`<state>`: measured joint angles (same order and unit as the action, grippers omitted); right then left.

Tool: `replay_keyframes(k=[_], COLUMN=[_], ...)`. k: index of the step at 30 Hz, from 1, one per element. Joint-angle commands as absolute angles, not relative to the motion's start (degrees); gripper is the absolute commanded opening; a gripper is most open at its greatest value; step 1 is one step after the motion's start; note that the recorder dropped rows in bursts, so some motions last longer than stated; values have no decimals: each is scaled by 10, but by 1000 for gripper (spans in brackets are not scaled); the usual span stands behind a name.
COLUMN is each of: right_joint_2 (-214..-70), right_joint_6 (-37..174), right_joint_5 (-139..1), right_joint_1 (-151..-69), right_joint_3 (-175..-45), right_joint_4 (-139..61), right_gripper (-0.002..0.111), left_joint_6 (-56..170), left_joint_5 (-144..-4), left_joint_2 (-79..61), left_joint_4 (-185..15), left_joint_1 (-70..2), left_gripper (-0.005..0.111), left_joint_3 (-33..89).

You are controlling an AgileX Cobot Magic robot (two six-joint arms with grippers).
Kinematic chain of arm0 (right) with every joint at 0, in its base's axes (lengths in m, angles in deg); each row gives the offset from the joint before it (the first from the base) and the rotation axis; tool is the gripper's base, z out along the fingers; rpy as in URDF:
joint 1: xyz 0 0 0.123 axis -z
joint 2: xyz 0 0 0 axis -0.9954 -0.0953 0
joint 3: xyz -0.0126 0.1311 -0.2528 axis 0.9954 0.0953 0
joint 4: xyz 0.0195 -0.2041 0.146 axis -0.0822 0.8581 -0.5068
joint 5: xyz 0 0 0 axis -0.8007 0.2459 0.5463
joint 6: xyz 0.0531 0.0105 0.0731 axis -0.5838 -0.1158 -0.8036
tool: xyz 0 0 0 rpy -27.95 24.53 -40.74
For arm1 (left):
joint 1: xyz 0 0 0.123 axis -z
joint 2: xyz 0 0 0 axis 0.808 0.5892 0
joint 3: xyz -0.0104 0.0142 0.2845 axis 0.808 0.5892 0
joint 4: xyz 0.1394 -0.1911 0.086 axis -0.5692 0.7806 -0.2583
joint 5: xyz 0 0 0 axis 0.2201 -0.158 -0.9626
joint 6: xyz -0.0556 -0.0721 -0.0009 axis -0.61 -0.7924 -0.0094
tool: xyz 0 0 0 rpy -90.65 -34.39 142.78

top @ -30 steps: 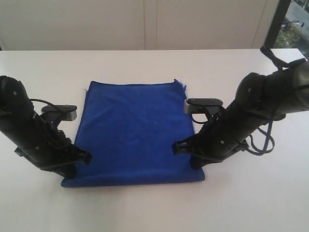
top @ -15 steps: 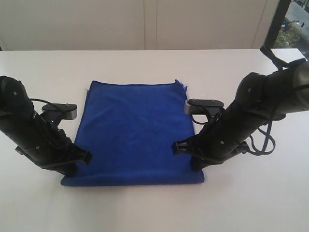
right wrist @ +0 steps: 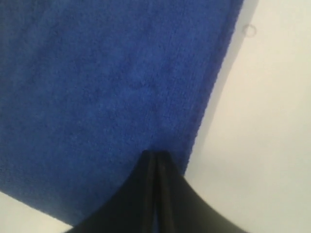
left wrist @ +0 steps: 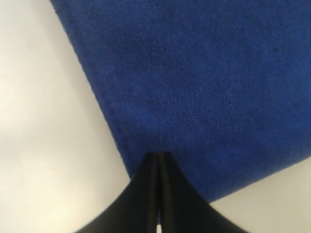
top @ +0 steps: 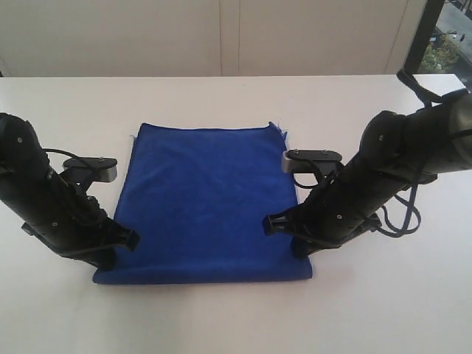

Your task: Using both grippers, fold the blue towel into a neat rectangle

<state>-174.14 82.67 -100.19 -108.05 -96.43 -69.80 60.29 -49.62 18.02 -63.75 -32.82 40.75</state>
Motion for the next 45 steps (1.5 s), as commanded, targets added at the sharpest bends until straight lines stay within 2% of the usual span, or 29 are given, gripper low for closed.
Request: replay_keyframes(k=[1, 9, 13, 21, 29, 32, 36, 40, 45], right_joint_2=[-1723, -1670, -1628, -1577, -1578, -1578, -1586, -1611, -1635], right_joint_6=[824, 827, 879, 1125, 1342, 1389, 1437, 1492, 1518], right_joint_5=[-987, -975, -992, -1092, -1156, -1160, -1158, -1152, -1116], right_joint_1=[-1081, -1081, -1081, -1081, -1081, -1081, -1081, -1081, -1081], right_joint_3=[-961, -961, -961, -961, -961, -960, -959, -940, -927], right_joint_4=[-691, -690, -679, -673, -677, -677, -677, -677, -680], right_gripper=[0, 0, 0, 0, 0, 6, 23, 35, 36], left_joint_6=[605, 612, 703, 1008, 1141, 1165, 1168, 1174, 1209], left_joint_5=[-487, -470, -423, -308, -300, -304, -311, -324, -350], left_joint_2=[167, 156, 127, 83, 87, 88, 88, 88, 88], left_joint_4=[-638, -638, -638, -638, -638, -638, -638, -638, -638], left_joint_1=[-326, -326, -326, -326, -326, -326, -326, -326, -326], left_gripper=[0, 0, 0, 0, 0, 0, 0, 17, 43], left_joint_3=[412, 387, 362, 346, 349, 349, 349, 358, 388])
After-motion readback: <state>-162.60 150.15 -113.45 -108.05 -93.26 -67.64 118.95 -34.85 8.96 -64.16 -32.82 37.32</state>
